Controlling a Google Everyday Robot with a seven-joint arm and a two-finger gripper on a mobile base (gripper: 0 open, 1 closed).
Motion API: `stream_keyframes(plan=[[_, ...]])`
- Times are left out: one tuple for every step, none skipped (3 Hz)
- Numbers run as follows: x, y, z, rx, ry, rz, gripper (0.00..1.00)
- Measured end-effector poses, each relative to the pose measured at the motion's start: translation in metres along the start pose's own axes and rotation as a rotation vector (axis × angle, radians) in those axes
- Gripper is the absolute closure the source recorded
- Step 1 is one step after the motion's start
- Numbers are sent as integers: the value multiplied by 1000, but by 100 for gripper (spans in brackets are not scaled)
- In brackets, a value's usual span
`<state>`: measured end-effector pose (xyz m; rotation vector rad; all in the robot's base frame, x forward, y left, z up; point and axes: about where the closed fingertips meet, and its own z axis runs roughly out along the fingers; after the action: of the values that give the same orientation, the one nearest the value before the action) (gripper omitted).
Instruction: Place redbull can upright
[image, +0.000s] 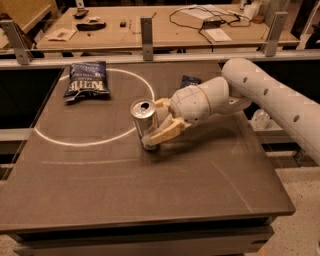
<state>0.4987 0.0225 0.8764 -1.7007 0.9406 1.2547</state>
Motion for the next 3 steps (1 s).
stream_keyframes(plan=[[1,0,2,0,-3,-21,58],[3,2,3,2,-7,-34,35],[4,3,2,2,-9,-43,12]])
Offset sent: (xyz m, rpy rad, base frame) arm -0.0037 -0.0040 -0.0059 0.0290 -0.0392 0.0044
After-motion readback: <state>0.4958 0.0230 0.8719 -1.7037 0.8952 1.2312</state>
